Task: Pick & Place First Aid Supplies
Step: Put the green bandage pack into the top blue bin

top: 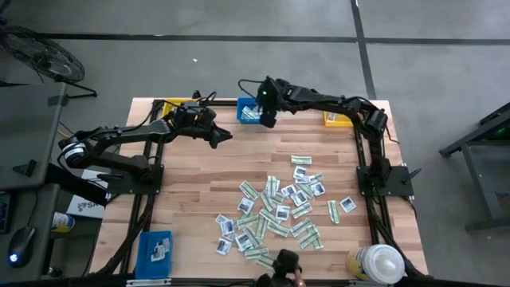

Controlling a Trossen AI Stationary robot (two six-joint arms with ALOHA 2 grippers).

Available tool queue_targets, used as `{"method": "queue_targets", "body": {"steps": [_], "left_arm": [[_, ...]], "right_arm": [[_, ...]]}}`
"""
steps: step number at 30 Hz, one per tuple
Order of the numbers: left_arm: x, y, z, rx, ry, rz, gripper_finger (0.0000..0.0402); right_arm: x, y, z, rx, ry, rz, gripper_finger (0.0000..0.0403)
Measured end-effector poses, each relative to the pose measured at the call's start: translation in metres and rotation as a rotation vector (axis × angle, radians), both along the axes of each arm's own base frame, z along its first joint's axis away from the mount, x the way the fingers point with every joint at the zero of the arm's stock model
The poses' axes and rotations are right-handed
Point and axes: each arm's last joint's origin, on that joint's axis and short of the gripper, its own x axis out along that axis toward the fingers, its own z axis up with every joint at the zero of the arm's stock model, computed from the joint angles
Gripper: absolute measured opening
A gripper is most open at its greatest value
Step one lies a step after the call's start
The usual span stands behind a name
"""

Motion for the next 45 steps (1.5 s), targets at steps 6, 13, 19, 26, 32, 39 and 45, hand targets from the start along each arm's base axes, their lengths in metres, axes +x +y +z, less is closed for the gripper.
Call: {"method": "queue_targets", "body": {"steps": [6,13,19,26,32,39,45], "left_arm": [[0.000,-0.001,0.000,-0.017,-0.012,-0.042,0.0145],[0.000,-0.002,0.000,0.009,-0.015,-0.077,0.0145],[0.000,-0.002,0.000,0.032,-0.013,-0.085,0.0145],[0.000,-0.002,0.000,0.035,-0.013,-0.087,0.0145],[0.000,-0.002,0.000,0.049,-0.011,-0.093,0.0145],[0.000,-0.002,0.000,0.047,-0.013,-0.098,0.0145],[0.000,-0.002,0.000,0.046,-0.013,-0.099,0.0145]], "right_arm": [[-0.007,0.017,0.027,0.310,-0.046,-0.305,0.0165],[-0.034,0.043,0.007,0.554,0.173,-0.638,0.0165],[-0.041,0.071,-0.027,0.665,0.287,-0.731,0.0165],[-0.045,0.098,-0.047,0.662,0.384,-0.747,0.0165],[-0.046,0.115,-0.052,0.659,0.332,-0.763,0.0165],[-0.038,0.124,-0.054,0.647,0.222,-0.780,0.0165],[-0.030,0.131,-0.056,0.566,0.145,-0.816,0.0165]]}}
